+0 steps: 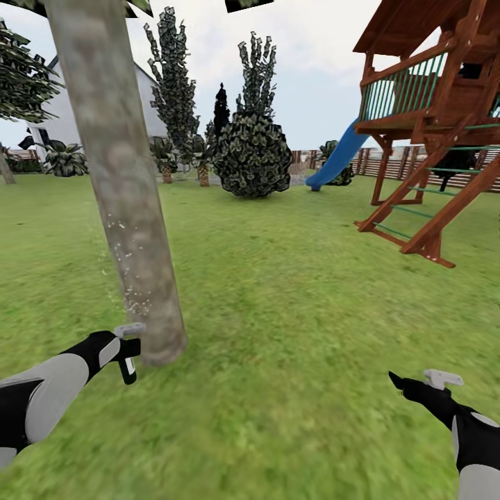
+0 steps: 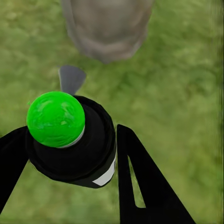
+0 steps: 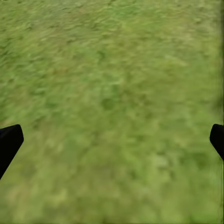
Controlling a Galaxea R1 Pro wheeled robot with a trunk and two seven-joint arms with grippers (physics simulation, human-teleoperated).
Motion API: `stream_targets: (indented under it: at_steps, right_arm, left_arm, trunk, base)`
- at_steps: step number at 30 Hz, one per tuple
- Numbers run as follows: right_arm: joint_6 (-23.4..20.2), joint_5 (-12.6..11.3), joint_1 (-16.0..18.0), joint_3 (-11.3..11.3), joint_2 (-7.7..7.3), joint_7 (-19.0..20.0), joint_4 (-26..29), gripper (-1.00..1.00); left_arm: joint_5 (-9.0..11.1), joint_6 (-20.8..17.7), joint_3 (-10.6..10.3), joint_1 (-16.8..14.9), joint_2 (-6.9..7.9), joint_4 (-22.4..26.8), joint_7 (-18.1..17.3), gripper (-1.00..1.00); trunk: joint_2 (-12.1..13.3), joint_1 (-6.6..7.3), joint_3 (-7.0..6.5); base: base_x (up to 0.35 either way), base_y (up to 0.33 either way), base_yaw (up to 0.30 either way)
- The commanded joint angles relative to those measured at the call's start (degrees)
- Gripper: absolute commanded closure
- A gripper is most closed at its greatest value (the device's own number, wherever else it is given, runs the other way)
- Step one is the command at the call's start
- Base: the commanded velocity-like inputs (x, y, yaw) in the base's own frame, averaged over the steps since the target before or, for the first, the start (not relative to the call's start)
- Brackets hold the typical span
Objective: In the garden, pick up the pesticide atomizer on the floor and spray pesticide onto both trees until each tree trunk is fully covered.
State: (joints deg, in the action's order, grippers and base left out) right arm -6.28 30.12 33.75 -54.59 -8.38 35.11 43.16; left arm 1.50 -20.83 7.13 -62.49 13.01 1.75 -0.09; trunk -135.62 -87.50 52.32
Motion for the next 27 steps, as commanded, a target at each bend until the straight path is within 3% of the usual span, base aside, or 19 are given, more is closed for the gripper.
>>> stream_targets:
  at_steps: [1, 5, 18, 27]
  right_arm:
    - [-0.03, -0.03, 0.0, 0.01, 0.01, 0.03, -0.01, -1.0]
    - [-0.05, 0.01, 0.0, 0.0, 0.09, 0.06, 0.04, -1.0]
    - [-0.05, 0.03, 0.0, 0.01, 0.11, -0.04, 0.08, -1.0]
    - [-0.05, 0.03, 0.0, 0.01, 0.11, 0.05, 0.08, -1.0]
  left_arm:
    - [-0.01, 0.0, -0.02, 0.0, 0.0, 0.01, 0.0, 1.0]
    - [-0.01, 0.0, -0.02, 0.0, 0.0, 0.01, 0.0, 1.0]
    - [0.03, 0.08, -0.02, 0.0, 0.0, 0.01, 0.0, 1.0]
    - [0.08, 0.09, -0.02, 0.0, -0.08, 0.01, 0.0, 1.0]
  trunk:
    - [0.0, 0.0, 0.0]
    - [0.0, 0.0, 0.0]
    - [0.0, 0.0, 0.0]
    - [0.0, 0.0, 0.0]
  base:
    - [0.0, -0.329, 0.0]
    - [0.0, -0.329, 0.072]
    - [0.112, -0.321, 0.25]
    - [0.185, -0.295, 0.074]
